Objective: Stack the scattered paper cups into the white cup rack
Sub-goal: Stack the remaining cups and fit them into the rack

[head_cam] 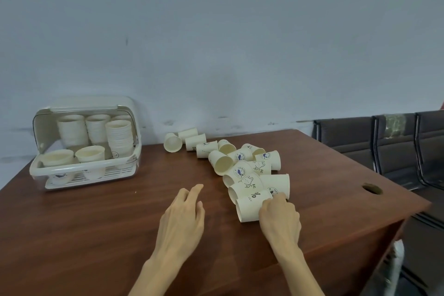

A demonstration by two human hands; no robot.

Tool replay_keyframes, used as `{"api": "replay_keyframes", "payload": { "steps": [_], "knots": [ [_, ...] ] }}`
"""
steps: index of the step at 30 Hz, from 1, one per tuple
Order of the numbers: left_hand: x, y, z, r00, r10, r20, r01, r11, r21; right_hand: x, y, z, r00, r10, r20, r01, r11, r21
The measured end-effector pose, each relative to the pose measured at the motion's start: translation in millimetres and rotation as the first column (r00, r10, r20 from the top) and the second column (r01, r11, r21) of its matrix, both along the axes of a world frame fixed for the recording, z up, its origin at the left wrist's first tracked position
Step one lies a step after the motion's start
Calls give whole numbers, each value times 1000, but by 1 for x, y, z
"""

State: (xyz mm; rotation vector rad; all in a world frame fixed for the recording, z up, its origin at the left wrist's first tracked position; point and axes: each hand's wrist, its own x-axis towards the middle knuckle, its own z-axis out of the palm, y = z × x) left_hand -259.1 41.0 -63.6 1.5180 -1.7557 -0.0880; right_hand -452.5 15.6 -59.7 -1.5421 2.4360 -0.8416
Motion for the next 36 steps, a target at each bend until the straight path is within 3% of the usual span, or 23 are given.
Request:
{"api": "replay_keyframes", "payload": {
  "steps": [7,14,23,29,36],
  "knots": [
    [-20,-15,3,997,-50,56,50,999,11,-2,5,6,1000,27,11,-26,998,-56],
    [-48,-46,18,959,-190,209,186,982,37,-3,8,15,998,57,-5,-57,996,-76],
    [-91,-96,37,840,-248,483,177,966,189,-12,14,22,989,114,-92,-119,992,-48],
    [-103,-112,40,706,-312,636,194,949,250,-16,20,29,976,168,-141,-170,985,-3],
    [-109,-116,37,645,-369,669,162,922,353,-16,26,34,968,205,-145,-201,979,37]
  ]
}}
